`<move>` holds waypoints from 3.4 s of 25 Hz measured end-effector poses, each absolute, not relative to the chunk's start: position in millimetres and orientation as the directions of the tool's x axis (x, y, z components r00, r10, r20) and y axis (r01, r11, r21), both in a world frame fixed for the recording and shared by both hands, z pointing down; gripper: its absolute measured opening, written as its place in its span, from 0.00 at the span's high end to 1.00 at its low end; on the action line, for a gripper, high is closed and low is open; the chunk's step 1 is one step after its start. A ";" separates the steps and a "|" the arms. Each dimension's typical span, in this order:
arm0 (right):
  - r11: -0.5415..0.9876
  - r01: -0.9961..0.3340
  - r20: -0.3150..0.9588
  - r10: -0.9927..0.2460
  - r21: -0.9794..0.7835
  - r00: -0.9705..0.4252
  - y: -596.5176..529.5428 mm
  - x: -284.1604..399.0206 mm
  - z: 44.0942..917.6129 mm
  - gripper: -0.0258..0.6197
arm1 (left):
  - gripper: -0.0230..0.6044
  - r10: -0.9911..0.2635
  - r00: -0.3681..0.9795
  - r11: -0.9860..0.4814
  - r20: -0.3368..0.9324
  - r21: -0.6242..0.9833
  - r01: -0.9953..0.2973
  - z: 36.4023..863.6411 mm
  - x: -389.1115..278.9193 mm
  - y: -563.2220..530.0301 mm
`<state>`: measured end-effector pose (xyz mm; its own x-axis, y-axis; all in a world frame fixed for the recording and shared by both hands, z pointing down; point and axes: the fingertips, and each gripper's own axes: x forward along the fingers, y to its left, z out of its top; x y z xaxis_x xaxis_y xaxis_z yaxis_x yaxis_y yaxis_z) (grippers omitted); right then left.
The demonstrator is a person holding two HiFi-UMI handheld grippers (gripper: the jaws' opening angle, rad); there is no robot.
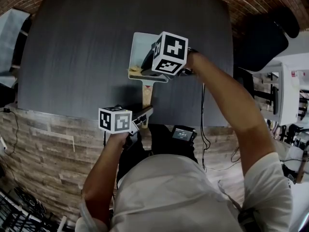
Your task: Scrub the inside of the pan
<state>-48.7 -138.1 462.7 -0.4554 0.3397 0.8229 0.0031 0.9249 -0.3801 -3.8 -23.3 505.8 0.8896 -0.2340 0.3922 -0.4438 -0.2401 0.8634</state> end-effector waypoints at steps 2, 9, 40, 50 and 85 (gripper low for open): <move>0.953 -0.018 0.849 0.260 -0.302 -0.459 -153.3 -43.8 458.3 0.90 | 0.74 -0.239 0.887 -0.238 0.395 0.862 -0.448 506.2 -4.0 -23.3; 0.995 -0.100 0.930 -0.047 0.011 -0.364 -214.9 -11.3 467.5 0.90 | 0.74 -0.258 0.883 -0.224 0.391 0.865 -0.448 504.7 -3.8 -23.2; 0.891 0.124 0.898 -0.427 0.437 -0.105 -259.4 32.3 521.7 0.90 | 0.77 -0.489 0.766 0.016 0.417 0.882 -0.470 506.3 -14.2 -29.9; 0.939 0.035 0.936 -0.335 0.341 -0.108 -238.7 34.0 522.1 0.90 | 0.77 -0.550 0.708 0.065 0.443 0.868 -0.493 507.9 -21.0 -32.6; 0.895 -0.393 0.943 0.078 -0.209 -0.323 -141.5 21.5 526.6 0.90 | 0.77 -0.589 0.665 0.093 0.459 0.856 -0.508 508.4 -27.5 -37.3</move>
<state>21.5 -141.5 526.6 -0.3231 0.0781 0.9431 -0.3932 0.8954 -0.2089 -27.5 -37.3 508.4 0.6648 -0.5894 0.4589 -0.5082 0.0933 0.8561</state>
